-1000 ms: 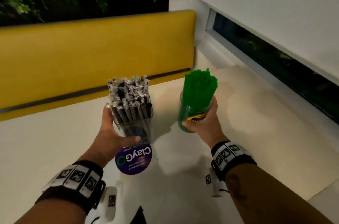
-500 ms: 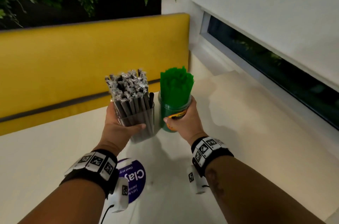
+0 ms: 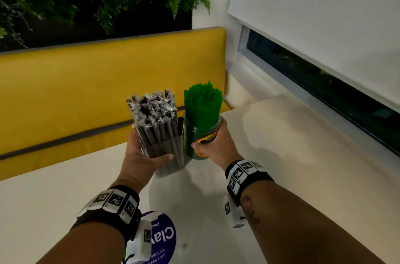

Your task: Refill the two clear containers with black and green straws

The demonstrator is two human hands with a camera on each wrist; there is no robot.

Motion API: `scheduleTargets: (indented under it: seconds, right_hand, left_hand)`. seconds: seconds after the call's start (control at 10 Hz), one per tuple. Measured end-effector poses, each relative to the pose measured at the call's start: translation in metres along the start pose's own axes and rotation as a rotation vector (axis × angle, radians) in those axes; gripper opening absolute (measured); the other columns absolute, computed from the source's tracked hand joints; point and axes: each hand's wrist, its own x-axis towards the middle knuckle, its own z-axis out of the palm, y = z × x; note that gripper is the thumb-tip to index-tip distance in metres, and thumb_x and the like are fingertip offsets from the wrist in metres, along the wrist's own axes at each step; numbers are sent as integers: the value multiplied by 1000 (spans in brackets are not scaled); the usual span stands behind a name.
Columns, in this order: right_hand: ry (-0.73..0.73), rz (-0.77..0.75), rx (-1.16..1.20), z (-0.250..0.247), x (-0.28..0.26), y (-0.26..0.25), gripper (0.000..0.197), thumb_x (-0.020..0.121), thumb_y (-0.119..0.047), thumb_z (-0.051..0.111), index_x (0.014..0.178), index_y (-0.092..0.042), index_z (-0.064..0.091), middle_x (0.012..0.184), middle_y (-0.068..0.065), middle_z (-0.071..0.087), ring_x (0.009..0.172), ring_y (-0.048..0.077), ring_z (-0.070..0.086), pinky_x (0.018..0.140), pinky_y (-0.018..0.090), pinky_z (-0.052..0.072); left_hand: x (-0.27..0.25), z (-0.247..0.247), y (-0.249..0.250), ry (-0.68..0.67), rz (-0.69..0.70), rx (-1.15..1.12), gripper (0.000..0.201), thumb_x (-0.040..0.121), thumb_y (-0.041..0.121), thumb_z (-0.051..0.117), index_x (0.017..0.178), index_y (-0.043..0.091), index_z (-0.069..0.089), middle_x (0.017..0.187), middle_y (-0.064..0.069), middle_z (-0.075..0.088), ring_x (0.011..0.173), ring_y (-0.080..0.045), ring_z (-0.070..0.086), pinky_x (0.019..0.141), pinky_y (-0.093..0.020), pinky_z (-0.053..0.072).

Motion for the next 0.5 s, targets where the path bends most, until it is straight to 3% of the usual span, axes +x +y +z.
scheduleTargets:
  seconds: [0.1, 0.2, 0.3, 0.4, 0.5]
  right_hand:
    - [-7, 14, 3, -1, -1, -1, 95, 61, -21, 92, 136, -30, 34, 115, -18, 51, 110, 4, 51, 87, 7, 36]
    - [-15, 11, 14, -2, -3, -3, 94, 62, -22, 91, 135, -31, 33, 115, -19, 51, 110, 4, 51, 83, 3, 35]
    - [-29, 4, 47, -1, -5, -2, 96, 62, -21, 91, 138, -31, 32, 120, -16, 52, 112, 3, 51, 89, 5, 39]
    - [-52, -15, 77, -4, -7, -3, 101, 61, -22, 91, 139, -37, 29, 128, -14, 52, 116, 1, 53, 98, 17, 43]
    - [-28, -11, 120, -6, -15, -2, 108, 62, -23, 91, 145, -35, 24, 142, -13, 44, 121, -11, 45, 99, 8, 38]
  left_hand:
    - [1, 0, 0, -11, -2, 14, 92, 49, 0, 89, 115, 50, 48, 115, 17, 63, 115, -12, 58, 89, -34, 52]
    - [2, 0, 1, -2, -15, 27, 90, 47, 6, 87, 117, 47, 47, 116, 16, 63, 115, -13, 59, 91, -36, 52]
    - [1, 1, 0, -3, -5, 25, 94, 47, 7, 87, 126, 34, 45, 121, 8, 62, 117, -16, 58, 92, -39, 52]
    - [2, 4, 5, -39, 15, 26, 105, 48, -5, 86, 137, 20, 37, 122, 8, 58, 112, 2, 58, 85, -21, 53]
    - [-10, 2, -3, 3, 0, 122, 115, 47, 11, 90, 143, 14, 27, 134, -2, 50, 122, -2, 51, 94, -22, 50]
